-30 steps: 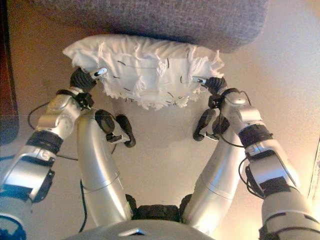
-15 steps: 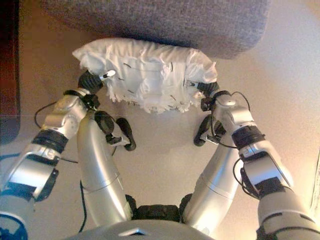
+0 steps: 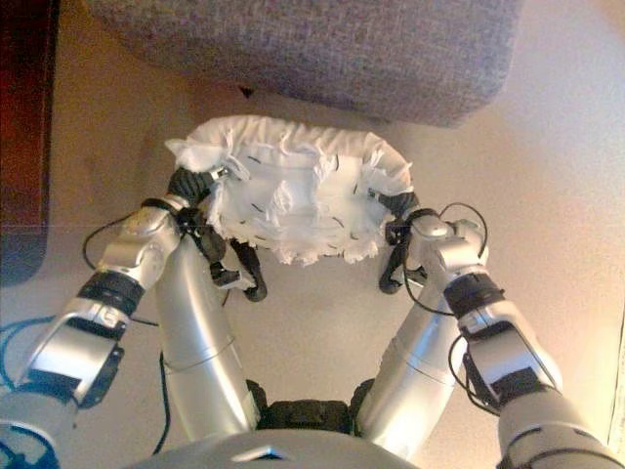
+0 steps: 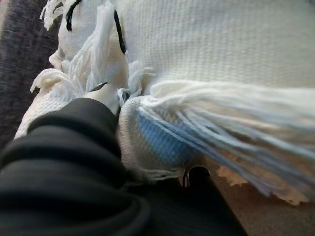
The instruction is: Pick up the cushion and take it to the sofa
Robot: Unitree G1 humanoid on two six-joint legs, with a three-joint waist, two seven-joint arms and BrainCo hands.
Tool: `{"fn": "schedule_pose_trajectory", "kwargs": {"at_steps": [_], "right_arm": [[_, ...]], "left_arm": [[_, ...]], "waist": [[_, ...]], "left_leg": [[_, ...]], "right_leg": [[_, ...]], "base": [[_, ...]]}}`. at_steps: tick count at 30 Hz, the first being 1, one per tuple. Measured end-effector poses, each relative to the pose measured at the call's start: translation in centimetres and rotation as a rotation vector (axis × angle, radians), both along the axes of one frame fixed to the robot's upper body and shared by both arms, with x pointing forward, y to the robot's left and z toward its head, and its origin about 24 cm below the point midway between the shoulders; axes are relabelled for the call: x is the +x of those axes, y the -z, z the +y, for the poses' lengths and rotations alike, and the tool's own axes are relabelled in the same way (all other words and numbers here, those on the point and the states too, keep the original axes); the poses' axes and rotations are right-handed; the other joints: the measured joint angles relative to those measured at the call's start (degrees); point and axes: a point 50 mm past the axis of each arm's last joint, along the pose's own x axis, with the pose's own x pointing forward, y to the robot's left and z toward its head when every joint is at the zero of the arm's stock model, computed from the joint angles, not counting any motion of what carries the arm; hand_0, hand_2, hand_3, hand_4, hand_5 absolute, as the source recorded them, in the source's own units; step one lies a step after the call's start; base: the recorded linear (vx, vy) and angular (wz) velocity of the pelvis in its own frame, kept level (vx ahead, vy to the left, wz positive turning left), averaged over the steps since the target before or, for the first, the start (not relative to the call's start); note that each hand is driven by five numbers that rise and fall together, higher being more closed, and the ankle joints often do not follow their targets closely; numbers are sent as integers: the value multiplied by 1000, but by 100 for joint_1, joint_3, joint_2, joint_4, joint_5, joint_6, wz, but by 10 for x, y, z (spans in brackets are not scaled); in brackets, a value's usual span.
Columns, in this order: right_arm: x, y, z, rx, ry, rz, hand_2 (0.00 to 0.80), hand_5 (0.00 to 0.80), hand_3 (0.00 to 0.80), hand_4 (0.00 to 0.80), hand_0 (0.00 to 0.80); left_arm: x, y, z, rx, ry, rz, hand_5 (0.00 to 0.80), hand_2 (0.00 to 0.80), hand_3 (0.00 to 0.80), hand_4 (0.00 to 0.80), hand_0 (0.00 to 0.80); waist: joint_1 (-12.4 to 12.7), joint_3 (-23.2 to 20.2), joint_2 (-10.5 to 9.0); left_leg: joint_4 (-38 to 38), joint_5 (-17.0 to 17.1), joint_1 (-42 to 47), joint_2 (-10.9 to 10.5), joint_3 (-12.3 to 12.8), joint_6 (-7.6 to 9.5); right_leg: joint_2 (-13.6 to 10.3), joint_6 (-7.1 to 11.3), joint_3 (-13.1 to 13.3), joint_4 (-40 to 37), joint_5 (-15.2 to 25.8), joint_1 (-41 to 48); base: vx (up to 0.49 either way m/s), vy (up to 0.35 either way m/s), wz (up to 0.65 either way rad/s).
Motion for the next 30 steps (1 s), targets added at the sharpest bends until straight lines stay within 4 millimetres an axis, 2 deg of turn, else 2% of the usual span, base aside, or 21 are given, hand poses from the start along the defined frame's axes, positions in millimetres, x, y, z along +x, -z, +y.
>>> {"fn": "schedule_pose_trajectory", "kwargs": {"at_steps": [3,5,7,8,10,11,15,18,20,22,28,30], "right_arm": [[-1,1,0,22,22,-31,800,800,800,800,800],[0,-3,-1,36,36,-75,800,800,800,800,800],[0,-6,-3,48,45,-114,800,800,800,800,800],[-2,-4,-6,60,52,-132,800,800,800,800,800],[-8,-1,-7,96,64,-168,800,800,800,800,800],[-11,-2,-9,113,70,-194,800,800,800,800,800],[-16,-7,-8,137,76,-282,800,800,800,800,800],[-26,-3,-8,135,80,-297,800,800,800,800,800],[-36,4,-9,149,90,-295,800,800,800,800,800],[-41,1,-10,179,100,-317,800,800,800,800,800],[-38,-5,-5,292,96,-310,800,800,800,800,800],[-42,4,-1,302,81,-268,800,800,800,800,800]], "left_arm": [[-1,2,-3,-17,-4,-13,800,800,800,800,800],[-2,3,-4,-39,-16,-38,800,800,800,800,800],[-2,3,-8,-55,-11,-62,800,800,800,800,800],[-2,2,-12,-57,-4,-80,800,800,800,800,800],[-2,-4,-16,-57,8,-133,800,800,800,800,800],[-2,-8,-18,-63,9,-162,800,800,800,800,800],[-3,-18,-20,-98,-9,-236,800,800,800,800,800],[-14,-8,-18,-122,-36,-227,800,800,800,800,800],[-24,3,-20,-149,-46,-209,800,800,800,800,800],[-28,2,-22,-169,-55,-220,800,800,800,800,800],[-28,3,-19,-165,-137,-186,800,800,800,800,800],[-32,12,-15,-150,-160,-147,800,800,800,800,800]], "waist": [[-80,-1,-19],[-203,6,-94],[-270,6,-99],[-276,-1,-111],[-300,-41,-186],[-283,-44,-206],[-270,-42,-216],[-257,-44,-221],[-249,-119,-256],[-240,-186,-294],[-145,-263,-406],[-131,-779,-495]], "left_leg": [[-471,21,328,53,107,28],[-1199,164,774,53,445,81],[-2219,479,1346,47,745,199],[-2701,691,1689,49,873,246],[-3492,929,2284,-9,1080,180],[-3897,1067,2517,-109,1106,117],[-5503,1602,3531,-478,1102,-91],[-6595,1832,4600,-645,1098,-235],[-7235,1987,5292,-759,1115,-328],[-7659,2095,5712,-813,1188,-351],[-8708,2337,7064,-949,1475,-394],[-9027,2356,7288,-980,1590,-400]], "right_leg": [[163,109,-197,-574,72,425],[253,217,-319,-1429,377,810],[408,393,-559,-2580,647,1400],[475,411,-575,-2978,669,1779],[484,539,-620,-3757,933,2515],[501,498,-728,-4195,1203,2743],[627,417,-1045,-5683,1695,3718],[786,438,-1183,-6774,2010,4728],[830,518,-1276,-7317,2188,5365],[837,551,-1351,-7726,2294,5760],[970,577,-1419,-8905,2727,7043],[1007,634,-1420,-9248,2798,7227]], "base": [[-65,-16,-12],[-117,-5,-26],[-95,-23,-46],[-60,-48,-29],[-34,-61,-11],[-7,-62,-14],[52,-25,-9],[92,13,-22],[27,42,-14],[85,56,-6],[70,66,-15],[190,51,-19]]}}
